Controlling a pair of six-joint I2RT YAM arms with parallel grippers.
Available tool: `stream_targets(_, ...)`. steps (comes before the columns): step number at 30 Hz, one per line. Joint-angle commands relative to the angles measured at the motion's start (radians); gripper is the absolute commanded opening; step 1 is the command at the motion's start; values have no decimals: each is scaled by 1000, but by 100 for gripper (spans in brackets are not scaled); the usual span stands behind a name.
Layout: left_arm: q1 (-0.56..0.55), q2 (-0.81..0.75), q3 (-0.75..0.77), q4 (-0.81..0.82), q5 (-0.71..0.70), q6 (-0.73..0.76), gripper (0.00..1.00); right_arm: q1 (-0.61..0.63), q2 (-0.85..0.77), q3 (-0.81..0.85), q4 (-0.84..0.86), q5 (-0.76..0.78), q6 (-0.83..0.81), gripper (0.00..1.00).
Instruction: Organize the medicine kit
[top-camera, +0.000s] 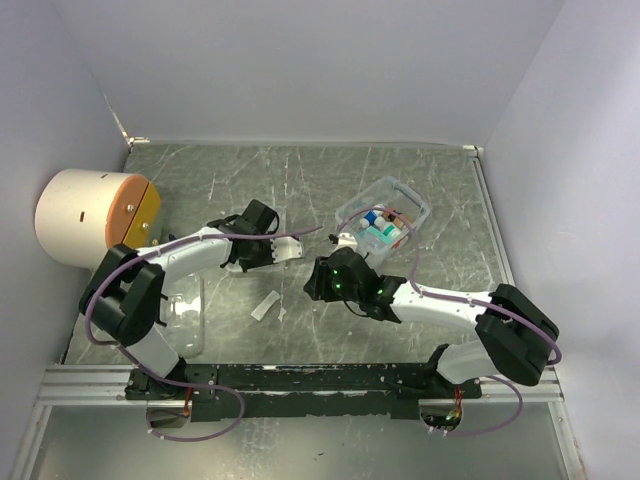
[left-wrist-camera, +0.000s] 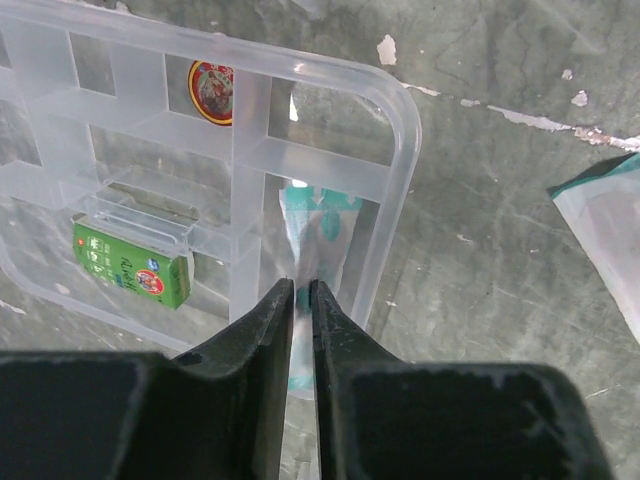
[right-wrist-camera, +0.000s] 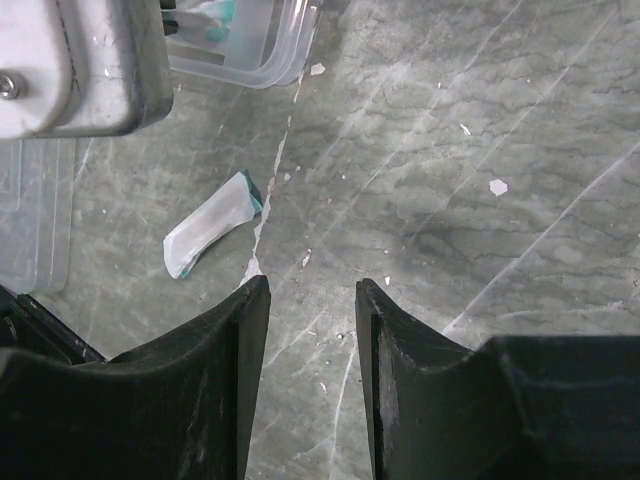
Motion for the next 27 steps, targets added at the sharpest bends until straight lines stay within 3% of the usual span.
stream_targets(1,7,-10,8,10,-17,-11,27,-2,-6,-1,14,1,-3,40)
stream_targets(7,7,-76,56,-34,-9,-46,41,-3,0,-3,17,-10,-8,40)
stream_targets(11,7,-153,74,-38,2,-84,41,-3,-2,-6,20,-9,-10,40)
stream_targets(17,-9,-287,166,-104,64,-349,45,-3,2,-5,25,4,4,40)
stream_targets(20,-57,-367,143,-112,62,-484,44,-3,6,-16,45,12,17,40)
stream_targets(22,-96,-414,111,-96,59,-554,51,-3,18,-21,62,16,22,40)
stream_targets(23,-115,-438,94,-87,51,-584,60,-3,26,-21,68,14,19,40)
stream_targets(25,-140,-483,51,-65,37,-648,88,-3,41,-12,67,4,6,40)
stream_targets(27,-148,-527,-6,-31,46,-703,93,-2,49,-11,64,-2,2,40)
